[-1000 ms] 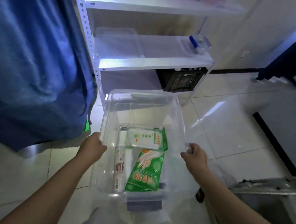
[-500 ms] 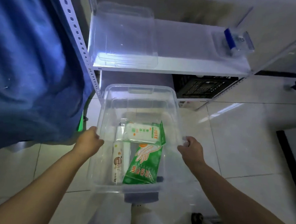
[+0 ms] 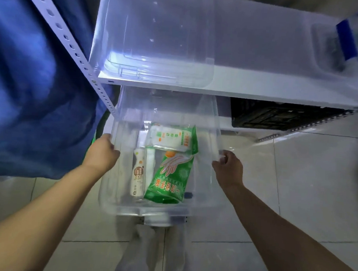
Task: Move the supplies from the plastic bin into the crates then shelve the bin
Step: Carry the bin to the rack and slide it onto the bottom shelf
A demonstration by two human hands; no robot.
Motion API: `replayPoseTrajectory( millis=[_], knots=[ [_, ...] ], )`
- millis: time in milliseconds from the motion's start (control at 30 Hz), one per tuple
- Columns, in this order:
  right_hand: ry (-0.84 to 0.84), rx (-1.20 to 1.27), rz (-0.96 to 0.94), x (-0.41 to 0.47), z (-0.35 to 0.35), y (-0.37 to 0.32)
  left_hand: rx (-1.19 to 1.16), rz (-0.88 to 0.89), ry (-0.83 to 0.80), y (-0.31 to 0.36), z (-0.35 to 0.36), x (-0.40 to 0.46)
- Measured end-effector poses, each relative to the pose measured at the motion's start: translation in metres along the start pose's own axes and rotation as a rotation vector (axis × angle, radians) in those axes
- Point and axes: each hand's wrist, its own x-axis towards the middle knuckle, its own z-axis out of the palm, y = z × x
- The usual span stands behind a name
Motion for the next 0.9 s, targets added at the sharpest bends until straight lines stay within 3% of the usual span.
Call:
replayPoseTrajectory(
  millis=[333,467,633,767,900],
  knots=[
    [0.052,0.076,-0.100,0.102,0.048,0.001,-0.184,-0.011,0.147,0.021,0.038,0.081],
    [0.045,0.149,-0.163,0.136,0.061,-0.010,-0.322,-0.093,0.122,0.006,0.051,0.090],
    [0.017,0.238,-0.202,0.171,0.072,-0.025,-0.332,-0.165,0.095,-0.013,0.072,0.077],
    [0.022,0.138,-0.203,0.191,0.076,-0.037,-0.546,-0.237,0.175,-0.007,0.086,0.074],
    [0.005,-0.026,-0.256,0.205,0.076,-0.039,-0.589,-0.280,0.303,0.008,0.086,0.090]
  ],
)
